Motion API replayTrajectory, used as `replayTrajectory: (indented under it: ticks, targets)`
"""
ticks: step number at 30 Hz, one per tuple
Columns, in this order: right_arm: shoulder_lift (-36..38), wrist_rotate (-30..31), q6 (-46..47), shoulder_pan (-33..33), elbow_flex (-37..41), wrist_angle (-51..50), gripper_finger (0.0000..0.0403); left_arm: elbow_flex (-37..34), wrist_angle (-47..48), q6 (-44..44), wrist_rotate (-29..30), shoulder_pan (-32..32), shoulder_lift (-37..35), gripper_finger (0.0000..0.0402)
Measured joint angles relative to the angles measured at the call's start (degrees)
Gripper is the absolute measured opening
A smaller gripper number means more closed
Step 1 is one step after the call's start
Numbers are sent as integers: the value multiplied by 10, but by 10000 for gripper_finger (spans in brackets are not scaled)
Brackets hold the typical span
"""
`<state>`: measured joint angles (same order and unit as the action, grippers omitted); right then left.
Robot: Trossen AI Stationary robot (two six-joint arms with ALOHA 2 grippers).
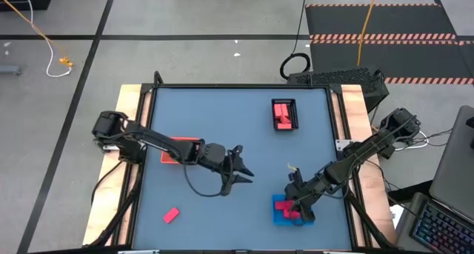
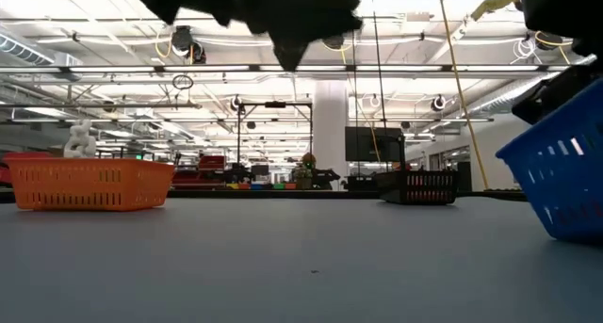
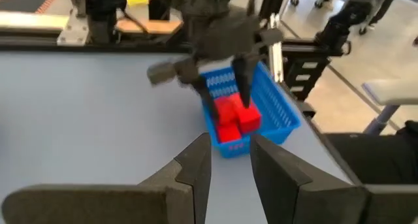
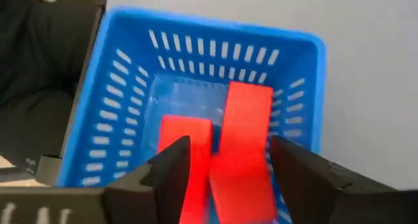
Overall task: Sort & place blocks by color
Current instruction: Put the red block into the blue bin
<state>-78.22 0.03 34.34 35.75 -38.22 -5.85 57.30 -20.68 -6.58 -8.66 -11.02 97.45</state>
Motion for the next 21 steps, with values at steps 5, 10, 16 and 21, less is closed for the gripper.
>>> replayTrajectory:
  ticks: [5, 10, 16, 21]
  targets:
    - [0, 0, -34, 0, 9, 51, 212, 0, 79, -13, 39, -22, -53, 106]
    - [0, -1, -55, 0, 10, 48, 205, 1, 182, -41, 87, -49, -97, 106]
    - [10, -10, -67, 0, 10, 60, 198, -1, 320, -128, 93, -94, -122, 106]
    - [47, -18, -107, 0, 10, 89, 198, 0, 389, -197, 90, -146, -124, 106]
